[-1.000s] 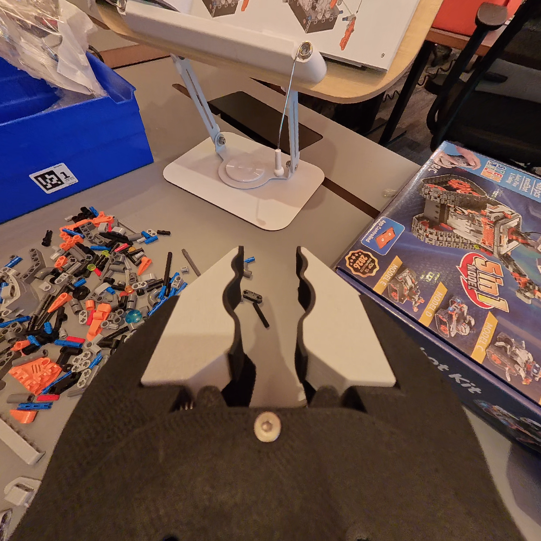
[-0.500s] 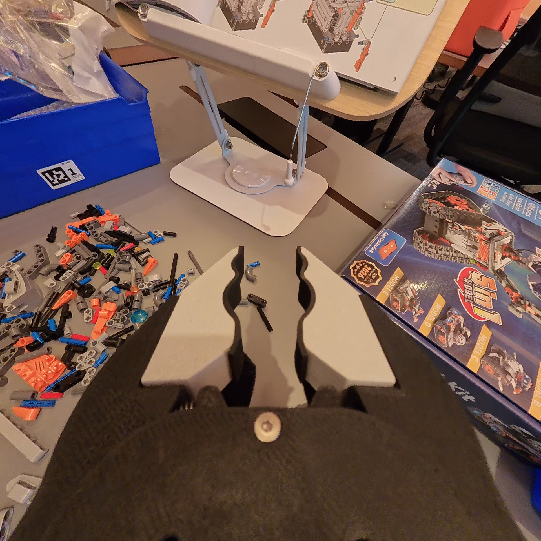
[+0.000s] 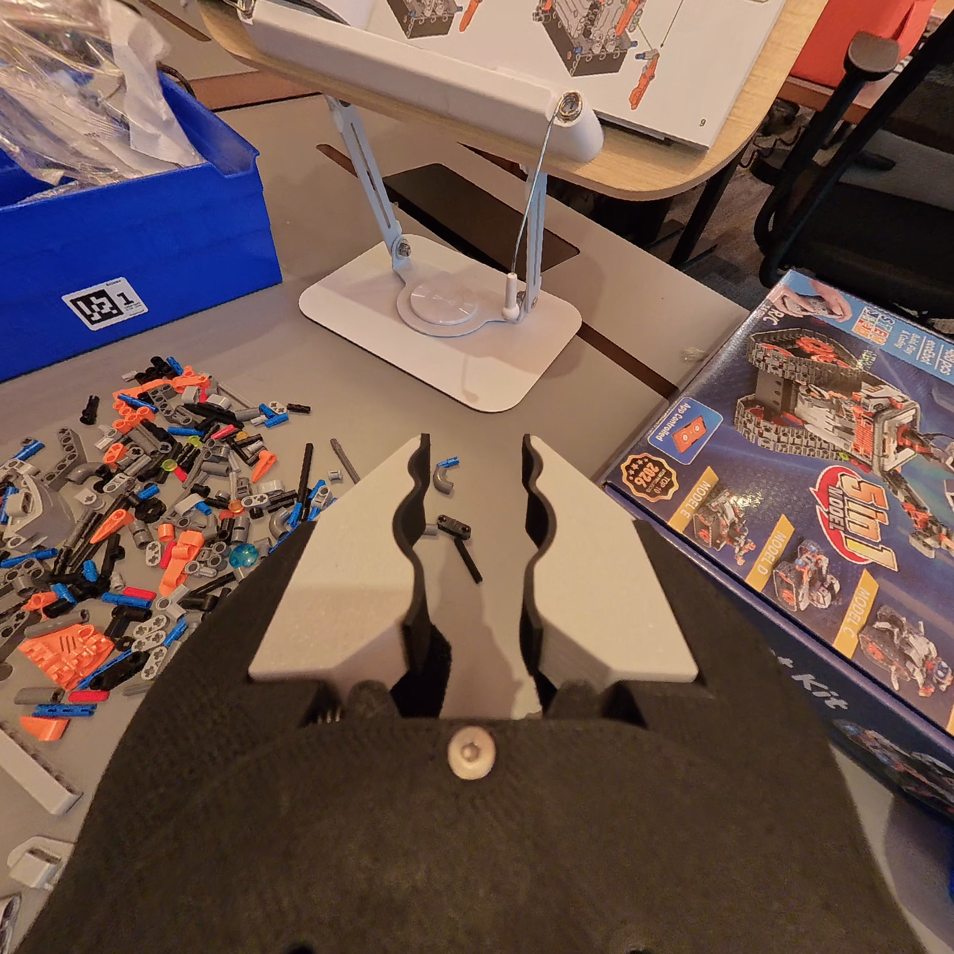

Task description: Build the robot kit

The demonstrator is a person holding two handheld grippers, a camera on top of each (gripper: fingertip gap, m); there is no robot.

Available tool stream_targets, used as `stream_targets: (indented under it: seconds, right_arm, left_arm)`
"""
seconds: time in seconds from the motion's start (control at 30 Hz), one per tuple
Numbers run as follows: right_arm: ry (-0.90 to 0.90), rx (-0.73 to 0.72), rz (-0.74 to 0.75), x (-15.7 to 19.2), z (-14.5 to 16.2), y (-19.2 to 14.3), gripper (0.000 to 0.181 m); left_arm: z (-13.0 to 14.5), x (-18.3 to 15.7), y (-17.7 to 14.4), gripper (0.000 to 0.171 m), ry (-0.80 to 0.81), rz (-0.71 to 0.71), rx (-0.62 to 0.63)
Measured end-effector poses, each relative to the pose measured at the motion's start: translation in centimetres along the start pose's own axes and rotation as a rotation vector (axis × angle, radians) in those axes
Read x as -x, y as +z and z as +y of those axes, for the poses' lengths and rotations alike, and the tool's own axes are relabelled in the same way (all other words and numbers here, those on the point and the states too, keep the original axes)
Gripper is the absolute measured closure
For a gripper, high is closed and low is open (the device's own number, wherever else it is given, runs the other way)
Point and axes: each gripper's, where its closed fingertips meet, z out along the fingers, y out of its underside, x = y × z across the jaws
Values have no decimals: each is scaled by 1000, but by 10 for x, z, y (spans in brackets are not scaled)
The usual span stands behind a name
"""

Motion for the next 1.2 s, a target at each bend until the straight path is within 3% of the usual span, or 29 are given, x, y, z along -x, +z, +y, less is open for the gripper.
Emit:
stream_targets:
  seconds: [0.33,0.5,0.63,0.87,1.1,1.2]
  right_arm:
    - [-7,-11,1,1,-4,-3,147]
    - [-11,-15,2,2,-5,-5,147]
    - [-8,-17,0,2,-6,-6,147]
    - [-17,-17,0,3,-7,-7,147]
    - [-27,-41,35,-6,-14,-20,147]
    - [-9,-102,82,-23,-26,-45,147]
  left_arm:
    - [-1,-28,-31,122,33,86,-17]
    - [-12,-88,-47,132,127,303,-62]
    - [2,-129,-19,131,197,406,55]
    - [47,-133,37,137,139,431,292]
    - [53,-133,55,167,107,428,316]
    - [52,-132,56,168,103,430,309]
